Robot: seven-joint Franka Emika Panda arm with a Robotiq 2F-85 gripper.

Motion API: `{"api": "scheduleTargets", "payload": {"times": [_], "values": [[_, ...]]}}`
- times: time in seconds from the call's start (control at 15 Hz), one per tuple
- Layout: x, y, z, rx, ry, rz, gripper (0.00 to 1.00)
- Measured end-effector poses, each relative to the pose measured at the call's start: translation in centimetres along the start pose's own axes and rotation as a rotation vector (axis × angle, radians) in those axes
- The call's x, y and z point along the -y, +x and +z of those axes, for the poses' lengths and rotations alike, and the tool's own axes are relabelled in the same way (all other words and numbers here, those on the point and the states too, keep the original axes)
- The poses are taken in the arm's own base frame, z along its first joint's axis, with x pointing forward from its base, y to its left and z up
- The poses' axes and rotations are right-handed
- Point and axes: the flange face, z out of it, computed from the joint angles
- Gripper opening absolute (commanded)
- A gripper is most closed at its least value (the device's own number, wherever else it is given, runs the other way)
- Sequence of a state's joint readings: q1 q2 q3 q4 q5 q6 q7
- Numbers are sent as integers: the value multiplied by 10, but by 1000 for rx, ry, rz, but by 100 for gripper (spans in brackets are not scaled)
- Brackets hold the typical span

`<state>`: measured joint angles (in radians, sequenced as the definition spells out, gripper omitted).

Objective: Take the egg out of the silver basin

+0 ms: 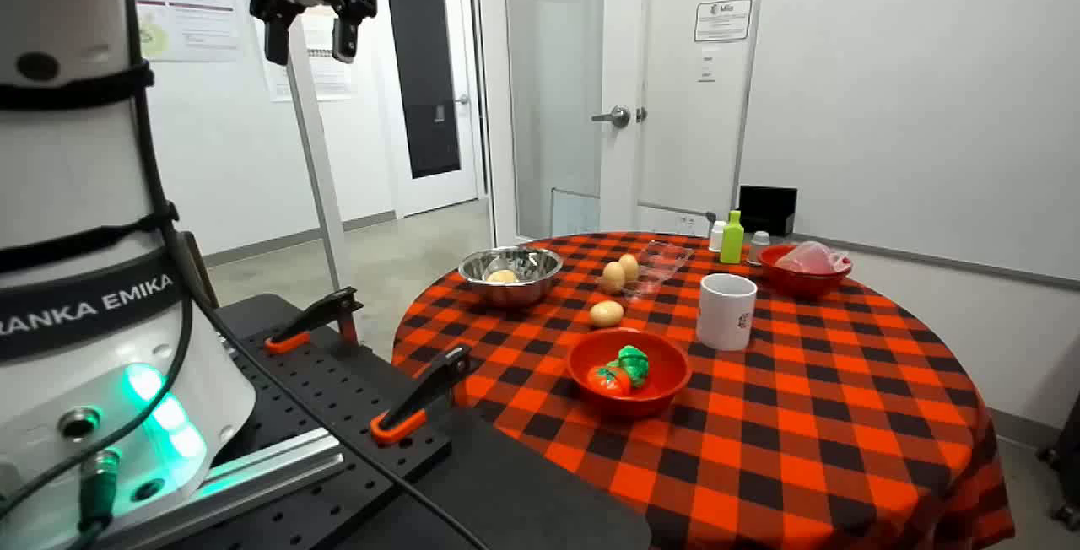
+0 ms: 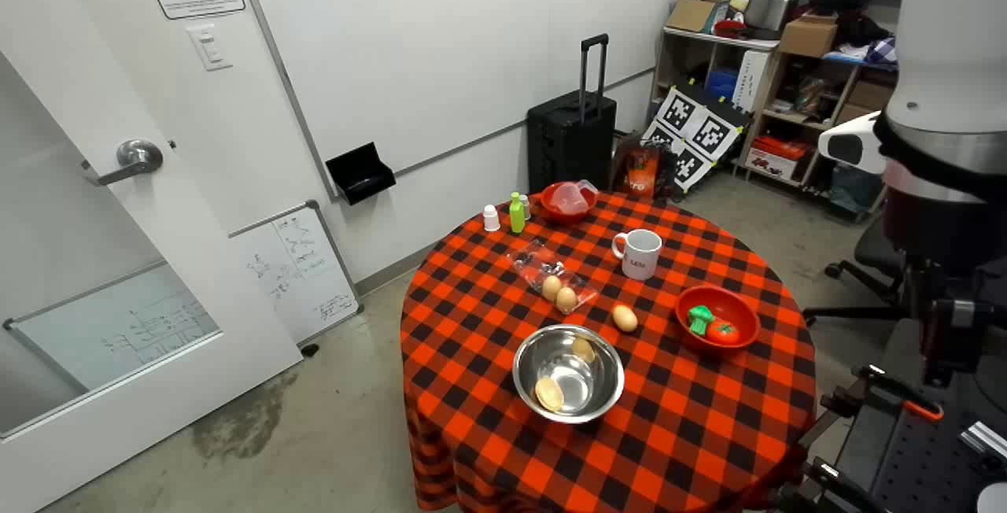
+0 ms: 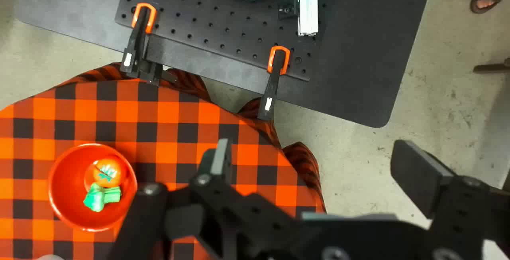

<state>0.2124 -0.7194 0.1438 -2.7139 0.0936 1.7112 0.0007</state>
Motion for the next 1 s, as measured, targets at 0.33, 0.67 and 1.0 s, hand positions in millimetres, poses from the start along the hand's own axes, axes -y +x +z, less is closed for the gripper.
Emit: {"api": "scheduleTargets", "payload": {"times": [0.33, 0.67, 1.0], "values": [[0, 0, 0, 0, 0, 0, 100], [-3, 3, 3, -22, 3, 18, 100], [-23, 28, 17, -118, -10, 73, 100]]}}
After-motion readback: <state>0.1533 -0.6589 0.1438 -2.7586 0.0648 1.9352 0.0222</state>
